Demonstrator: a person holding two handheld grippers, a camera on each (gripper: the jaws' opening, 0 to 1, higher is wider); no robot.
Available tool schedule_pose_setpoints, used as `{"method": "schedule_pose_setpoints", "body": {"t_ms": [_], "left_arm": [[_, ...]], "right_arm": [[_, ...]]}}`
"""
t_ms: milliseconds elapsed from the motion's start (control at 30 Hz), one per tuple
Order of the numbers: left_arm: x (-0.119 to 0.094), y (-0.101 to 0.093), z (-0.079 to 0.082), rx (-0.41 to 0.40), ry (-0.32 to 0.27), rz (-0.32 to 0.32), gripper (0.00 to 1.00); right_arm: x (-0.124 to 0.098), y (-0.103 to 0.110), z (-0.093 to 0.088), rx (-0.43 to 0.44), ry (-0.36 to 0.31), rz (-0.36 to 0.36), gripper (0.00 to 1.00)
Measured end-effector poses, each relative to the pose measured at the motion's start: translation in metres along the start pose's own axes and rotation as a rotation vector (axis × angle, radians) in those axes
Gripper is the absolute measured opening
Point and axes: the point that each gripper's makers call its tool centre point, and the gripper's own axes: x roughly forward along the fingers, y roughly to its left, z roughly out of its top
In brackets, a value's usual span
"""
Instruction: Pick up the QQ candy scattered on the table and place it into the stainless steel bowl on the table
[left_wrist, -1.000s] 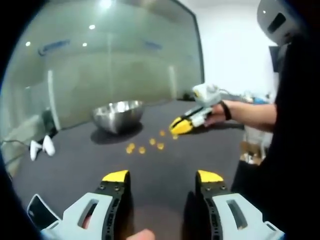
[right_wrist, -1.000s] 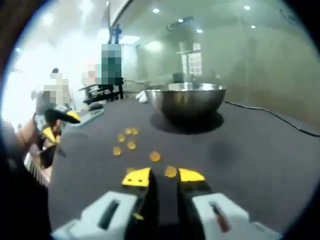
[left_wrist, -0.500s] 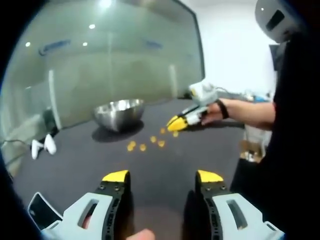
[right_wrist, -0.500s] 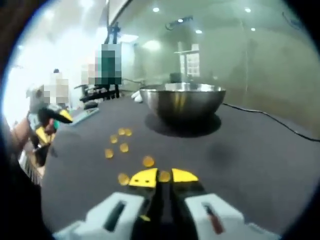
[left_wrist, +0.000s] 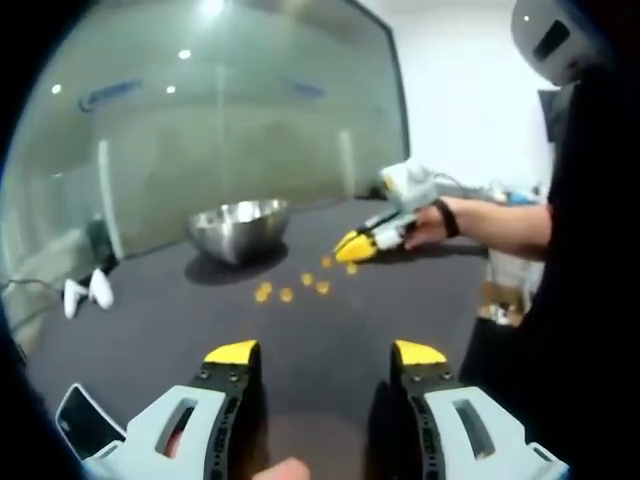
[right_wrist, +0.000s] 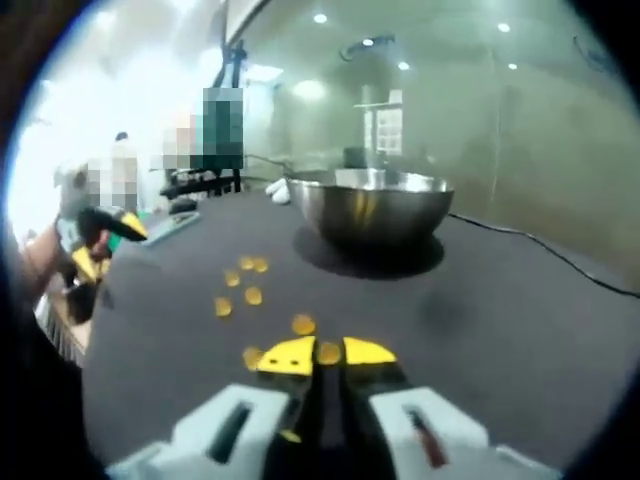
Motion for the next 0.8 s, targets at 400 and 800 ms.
{"method": "schedule_pose_setpoints", "body": {"t_ms": [400,800], "left_arm": [[-0.004,-0.004,0.002,0.004,-0.011,-0.004,0.53],[0.002,-0.011,0.007,0.008,-0.026,-0.029,0.53]], "right_arm": [[-0.01,-0.009,0.056,-0.065,-0.094,-0.028,0.09],[0.019,-0.036,0.131,-0.077,-0.242,-0.073,0.09]]}}
